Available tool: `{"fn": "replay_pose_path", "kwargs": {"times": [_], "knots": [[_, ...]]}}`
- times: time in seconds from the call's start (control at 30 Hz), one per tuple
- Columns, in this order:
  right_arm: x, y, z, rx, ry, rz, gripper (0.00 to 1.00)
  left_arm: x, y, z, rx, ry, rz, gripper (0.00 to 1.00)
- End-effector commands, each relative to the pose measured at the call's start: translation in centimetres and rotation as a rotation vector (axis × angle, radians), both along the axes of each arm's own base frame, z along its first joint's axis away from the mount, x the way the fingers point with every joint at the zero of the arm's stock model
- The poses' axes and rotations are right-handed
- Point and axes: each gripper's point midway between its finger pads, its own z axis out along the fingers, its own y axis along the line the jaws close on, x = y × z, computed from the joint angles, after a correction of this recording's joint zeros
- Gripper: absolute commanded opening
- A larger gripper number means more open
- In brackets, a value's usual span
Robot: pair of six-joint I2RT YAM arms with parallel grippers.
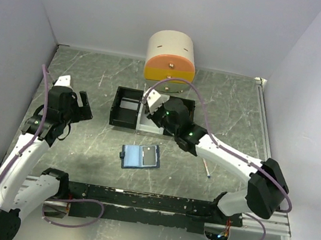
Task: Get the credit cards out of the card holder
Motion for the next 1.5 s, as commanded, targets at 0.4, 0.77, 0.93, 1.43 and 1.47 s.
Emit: {"fn": "replay_pose_path", "kwargs": {"times": [0.4, 0.77, 0.93, 1.43, 1.47], "knots": [[4.8, -0.5, -5.6, -0.234, -0.014, -0.107, 0.0, -0.1, 0.4, 0.3, 0.015, -0.01, 0.005, 0.98], [7.2, -0.2, -10.0, -0.455, -0.009, -0.045, 0.0, 0.0, 0.4, 0.2, 0.017, -0.006, 0.004, 0.98], [9.4, -0.9, -10.9, -0.531, -0.03, -0.074, 0.0, 0.0, 0.3, 0.0, 0.017, 0.002, 0.0, 0.98], [12.1, -1.0, -14.6, -0.645, -0.068, -0.029, 0.01, 0.1, 0.2, -0.4, 0.018, 0.017, -0.008, 0.96], [12.3, -1.2, -14.7, -0.655, -0.073, -0.034, 0.02, 0.1, 0.1, -0.4, 0.019, 0.02, -0.01, 0.96]]}}
